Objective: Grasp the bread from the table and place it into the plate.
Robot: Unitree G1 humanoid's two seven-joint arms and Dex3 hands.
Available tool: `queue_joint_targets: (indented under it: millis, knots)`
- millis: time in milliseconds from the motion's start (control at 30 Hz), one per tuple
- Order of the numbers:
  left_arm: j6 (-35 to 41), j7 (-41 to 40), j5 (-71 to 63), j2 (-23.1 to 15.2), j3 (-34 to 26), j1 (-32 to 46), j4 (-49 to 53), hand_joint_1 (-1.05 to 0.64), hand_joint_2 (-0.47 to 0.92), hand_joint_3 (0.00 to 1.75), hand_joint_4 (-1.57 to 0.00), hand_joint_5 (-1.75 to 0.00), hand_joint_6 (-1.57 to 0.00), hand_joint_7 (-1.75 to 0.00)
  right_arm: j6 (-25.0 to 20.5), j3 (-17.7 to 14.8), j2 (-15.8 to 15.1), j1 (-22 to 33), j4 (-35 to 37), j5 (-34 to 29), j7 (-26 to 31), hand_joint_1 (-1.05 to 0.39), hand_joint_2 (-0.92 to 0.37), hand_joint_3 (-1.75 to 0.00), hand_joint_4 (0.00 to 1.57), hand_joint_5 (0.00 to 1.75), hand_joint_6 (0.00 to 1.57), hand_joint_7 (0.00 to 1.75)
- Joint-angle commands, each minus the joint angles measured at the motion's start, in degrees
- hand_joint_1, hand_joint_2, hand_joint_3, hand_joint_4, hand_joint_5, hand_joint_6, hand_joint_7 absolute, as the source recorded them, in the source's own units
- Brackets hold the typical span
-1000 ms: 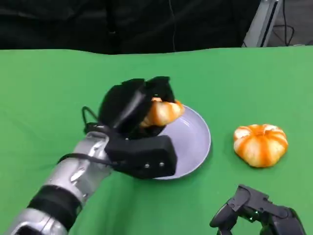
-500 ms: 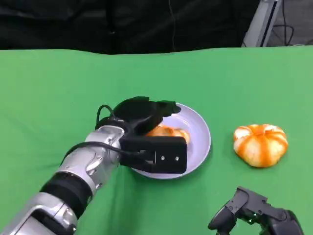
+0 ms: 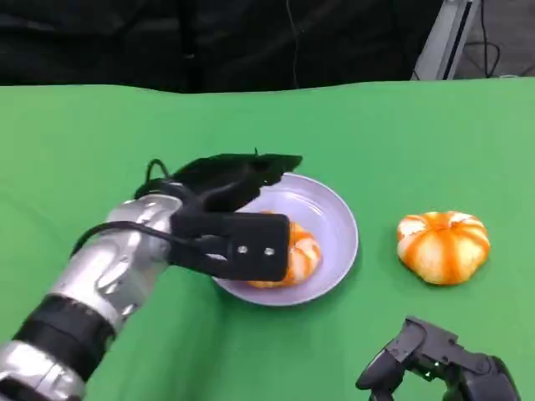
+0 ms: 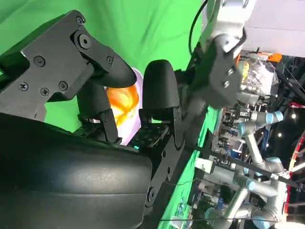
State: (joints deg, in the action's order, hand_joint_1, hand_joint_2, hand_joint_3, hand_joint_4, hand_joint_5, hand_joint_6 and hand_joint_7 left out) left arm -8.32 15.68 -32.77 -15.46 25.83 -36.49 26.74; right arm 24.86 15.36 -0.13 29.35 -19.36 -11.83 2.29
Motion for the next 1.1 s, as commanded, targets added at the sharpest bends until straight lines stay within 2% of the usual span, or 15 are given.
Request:
queue_joint_targets:
  millis: [33,100,233,367,467,567,633,700,733,833,933,1000,1100]
  knots:
    - [-0.39,1.32,8.03,-2.93,-7.44,7.88,-11.89,-0.85,0.92,0.45,-0.06,-0.04,-0.09,-0.04,0.16,-0.38,-0.32,0.03,-0.01,0.61,0.1,-0.1,-0.36,-1.29,0.71,1.6,0.78,1.3]
    - [-1.55,0.85,13.42,-2.18,-11.11,11.69,-15.22,-0.71,0.92,0.34,-0.17,-0.1,-0.18,-0.07,0.15,-0.39,-0.36,0.07,-0.01,0.66,0.05,-0.1,-0.36,-1.28,0.71,1.61,0.78,1.3]
    - [-4.45,-2.05,19.93,-0.55,-16.48,19.46,-21.53,-0.54,0.92,0.26,-0.34,-0.23,-0.32,-0.11,0.2,-0.11,-0.27,0.35,-0.13,0.93,-0.05,-0.1,-0.37,-1.28,0.7,1.61,0.78,1.31]
    - [-7.56,-5.11,24.57,1.67,-20.99,27.74,-27.25,-0.38,0.92,0.23,-0.35,-0.76,-0.49,-0.08,-0.22,0.33,0.02,0.45,-0.26,0.67,0.06,-0.11,-0.37,-1.27,0.7,1.61,0.77,1.32]
    - [-10.2,-7.03,26.46,3.06,-23.39,34.46,-30.95,-0.29,0.92,0.26,-0.48,-0.91,-0.55,-0.11,-0.09,0.48,0.13,0.38,-0.21,0.4,0.27,-0.11,-0.37,-1.27,0.7,1.61,0.78,1.32]
    - [-13.53,-8.17,28.88,4.63,-25.28,39.55,-32.55,-0.2,0.92,0.3,-0.61,-1.03,-0.74,-0.21,-0.18,0.59,0.18,0.12,-0.09,0.32,0.35,-0.11,-0.37,-1.27,0.71,1.61,0.78,1.32]
    - [-15.29,-8.91,30.74,6.33,-25.96,41.97,-32.87,-0.13,0.89,0.35,-0.68,-1.17,-0.87,-0.38,-0.28,0.57,0.2,-0.02,-0.06,0.38,0.38,-0.11,-0.37,-1.28,0.7,1.61,0.78,1.32]
    - [-18.69,-8.36,33.06,7.27,-26.59,44.2,-31.67,-0.08,0.75,0.65,-0.74,-1.32,-0.87,-0.75,-0.5,0.44,0.16,-0.28,-0.06,0.56,0.29,-0.11,-0.37,-1.28,0.71,1.61,0.78,1.31]
    - [-19.69,-8.06,33.6,7.44,-26.76,44.65,-31.21,-0.08,0.67,0.81,-0.76,-1.36,-0.84,-0.88,-0.56,0.41,0.15,-0.34,-0.06,0.61,0.27,-0.11,-0.37,-1.28,0.71,1.61,0.78,1.31]
    - [-17.15,-7.78,36.1,8.24,-26.98,50.47,-34.92,-0.02,0.58,1.07,-0.8,-1.51,-0.8,-1.15,-0.47,0.18,-0.05,-0.47,0.13,1.11,0.06,-0.1,-0.35,-1.29,0.72,1.61,0.78,1.31]
    - [-12.32,-8.92,35.63,8.97,-26.93,54.97,-40.4,0.02,0.57,1.13,-0.78,-1.61,-0.73,-1.29,-0.22,-0.06,-0.36,-0.46,0.21,1.17,-0.08,-0.09,-0.35,-1.3,0.72,1.6,0.79,1.3]
    - [-14.85,-8.37,35.89,9.33,-27.07,56.22,-40.01,0.03,0.54,1.15,-0.75,-1.7,-0.71,-1.39,-0.04,-0.4,-0.73,-0.41,0.18,1.56,-0.35,-0.1,-0.35,-1.29,0.72,1.6,0.79,1.29]
    - [-20.54,-7.09,37.46,10.04,-27.05,55.87,-36.4,0.02,0.49,1.15,-0.81,-1.74,-0.72,-1.55,0.2,-0.84,-1.21,-0.46,0.32,1.94,-0.66,-0.1,-0.36,-1.28,0.72,1.6,0.79,1.29]
